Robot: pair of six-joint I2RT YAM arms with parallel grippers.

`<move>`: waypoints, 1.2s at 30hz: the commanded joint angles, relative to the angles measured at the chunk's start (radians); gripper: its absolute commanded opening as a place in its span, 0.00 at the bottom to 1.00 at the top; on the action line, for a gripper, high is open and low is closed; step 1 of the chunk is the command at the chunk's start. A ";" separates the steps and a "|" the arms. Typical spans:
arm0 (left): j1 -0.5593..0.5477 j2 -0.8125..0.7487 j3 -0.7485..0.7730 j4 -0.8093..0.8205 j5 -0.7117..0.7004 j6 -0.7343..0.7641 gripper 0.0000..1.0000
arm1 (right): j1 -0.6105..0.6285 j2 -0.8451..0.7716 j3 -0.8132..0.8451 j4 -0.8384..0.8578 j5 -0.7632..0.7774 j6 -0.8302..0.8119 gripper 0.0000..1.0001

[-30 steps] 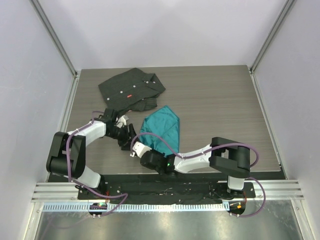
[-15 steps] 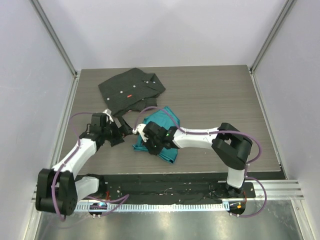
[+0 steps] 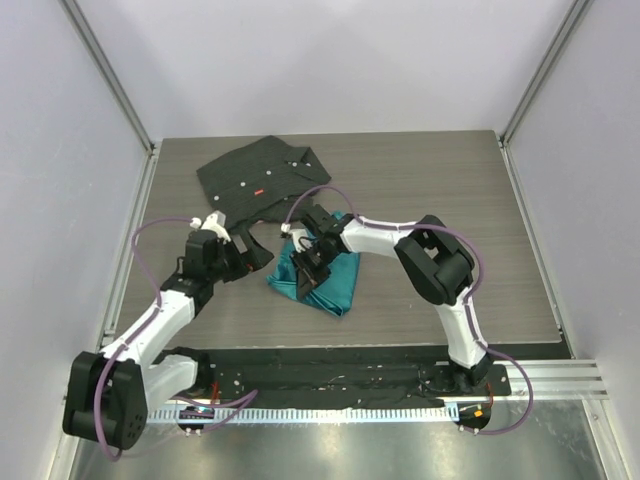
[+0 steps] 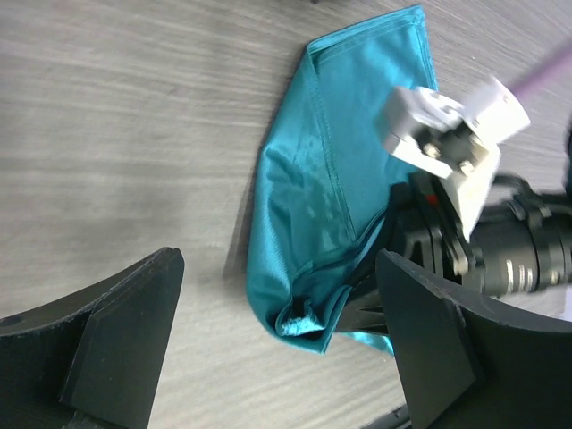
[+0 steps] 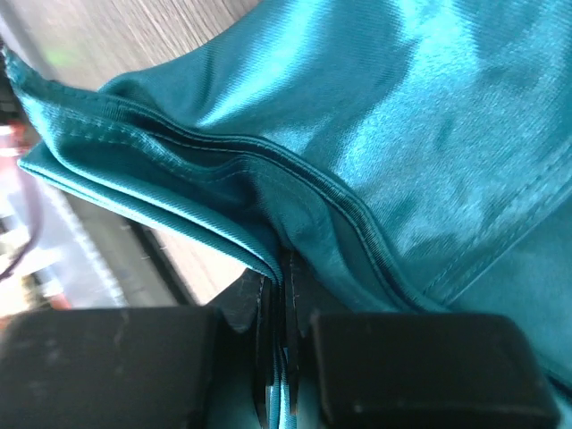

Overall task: Fold the napkin, place the utensils inside, and roll it up
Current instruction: Roll the napkin with the utensil

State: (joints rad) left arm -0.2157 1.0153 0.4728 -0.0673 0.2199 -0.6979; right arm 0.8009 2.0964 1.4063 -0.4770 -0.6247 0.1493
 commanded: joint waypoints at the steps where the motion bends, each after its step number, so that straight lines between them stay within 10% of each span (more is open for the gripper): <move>1: -0.040 0.067 -0.016 0.202 -0.001 0.070 0.94 | -0.054 0.077 0.078 -0.051 -0.176 0.041 0.05; 18: -0.132 0.242 -0.033 0.435 0.045 0.143 0.91 | -0.180 0.260 0.146 -0.110 -0.374 0.053 0.03; 36: -0.148 0.407 -0.026 0.567 0.098 0.095 0.63 | -0.201 0.329 0.166 -0.118 -0.377 0.075 0.02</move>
State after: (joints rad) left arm -0.3599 1.3964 0.4255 0.4274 0.3099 -0.6033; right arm 0.6178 2.3680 1.5681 -0.5858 -1.1282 0.2127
